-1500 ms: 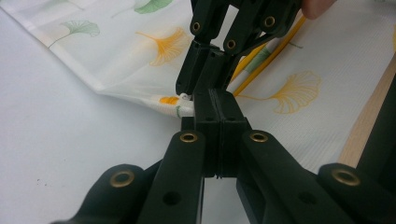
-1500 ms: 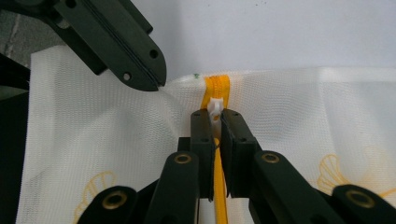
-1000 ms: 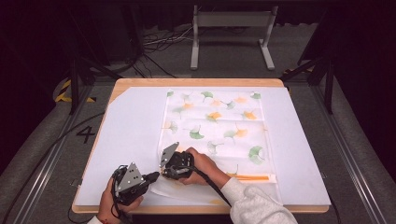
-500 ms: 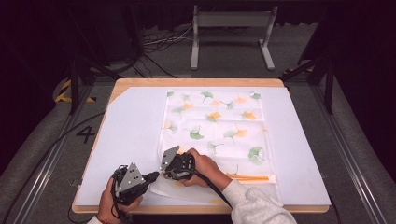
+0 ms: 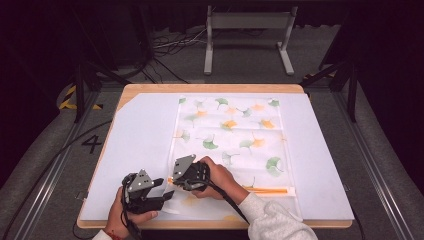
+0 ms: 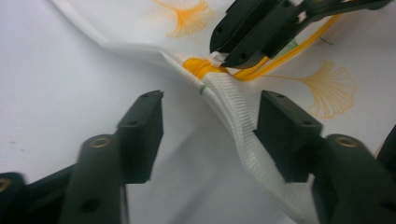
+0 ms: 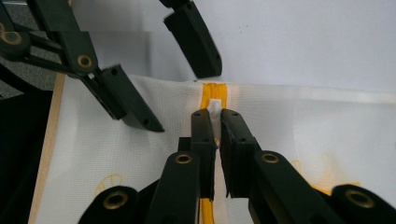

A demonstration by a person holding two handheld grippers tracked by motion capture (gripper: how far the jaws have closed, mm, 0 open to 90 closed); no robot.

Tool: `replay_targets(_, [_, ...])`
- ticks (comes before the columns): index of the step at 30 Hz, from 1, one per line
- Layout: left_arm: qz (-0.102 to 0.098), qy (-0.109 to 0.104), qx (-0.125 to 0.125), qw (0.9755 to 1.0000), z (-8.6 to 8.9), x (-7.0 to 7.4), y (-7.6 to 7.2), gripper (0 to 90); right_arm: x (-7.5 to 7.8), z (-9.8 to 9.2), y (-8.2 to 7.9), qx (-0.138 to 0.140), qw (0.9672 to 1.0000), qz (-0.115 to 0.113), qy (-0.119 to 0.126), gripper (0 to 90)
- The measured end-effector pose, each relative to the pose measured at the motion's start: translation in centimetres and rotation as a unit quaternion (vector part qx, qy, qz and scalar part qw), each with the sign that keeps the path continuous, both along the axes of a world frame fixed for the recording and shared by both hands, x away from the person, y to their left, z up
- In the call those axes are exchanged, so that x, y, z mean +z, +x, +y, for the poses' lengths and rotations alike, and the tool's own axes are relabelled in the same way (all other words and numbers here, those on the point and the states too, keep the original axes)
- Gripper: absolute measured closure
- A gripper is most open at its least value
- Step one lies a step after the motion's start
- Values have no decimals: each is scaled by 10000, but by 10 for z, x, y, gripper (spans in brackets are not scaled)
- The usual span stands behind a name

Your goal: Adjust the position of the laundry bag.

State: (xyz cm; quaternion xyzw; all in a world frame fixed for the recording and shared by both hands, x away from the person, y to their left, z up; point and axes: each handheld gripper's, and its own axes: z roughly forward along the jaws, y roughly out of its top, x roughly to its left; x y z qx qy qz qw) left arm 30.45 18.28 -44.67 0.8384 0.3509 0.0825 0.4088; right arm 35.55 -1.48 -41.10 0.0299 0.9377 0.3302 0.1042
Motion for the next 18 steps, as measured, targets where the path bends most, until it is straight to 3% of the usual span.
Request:
replay_targets(2, [226, -74, -135, 9996, -1, -3, 4, 367, 2, 0, -2, 22, 10000, -56, 61, 850])
replay_targets(5, [325, -37, -433, 9985, -5, -4, 5, 430, 4, 0, -4, 76, 9999, -109, 62, 850])
replay_targets(7, [289, -114, -572, 9979, -6, -2, 6, 634, 4, 0, -5, 103, 9999, -128, 36, 850])
replay_targets(10, [175, -166, -526, 9983, -5, -1, 5, 856, 3, 0, -5, 83, 9999, -107, 10, 850])
replay_targets(12, [135, -161, -568, 9982, -5, 0, 5, 882, 2, 0, -5, 85, 9999, -112, -27, 850])
replay_targets(13, [35, -56, -552, 9985, -6, 1, 3, 883, 1, 0, -5, 77, 9999, -84, -51, 850])
replay_targets(18, [-132, -106, -488, 9987, -7, 2, 1, 884, -1, -1, -4, 50, 10000, -58, -57, 851])
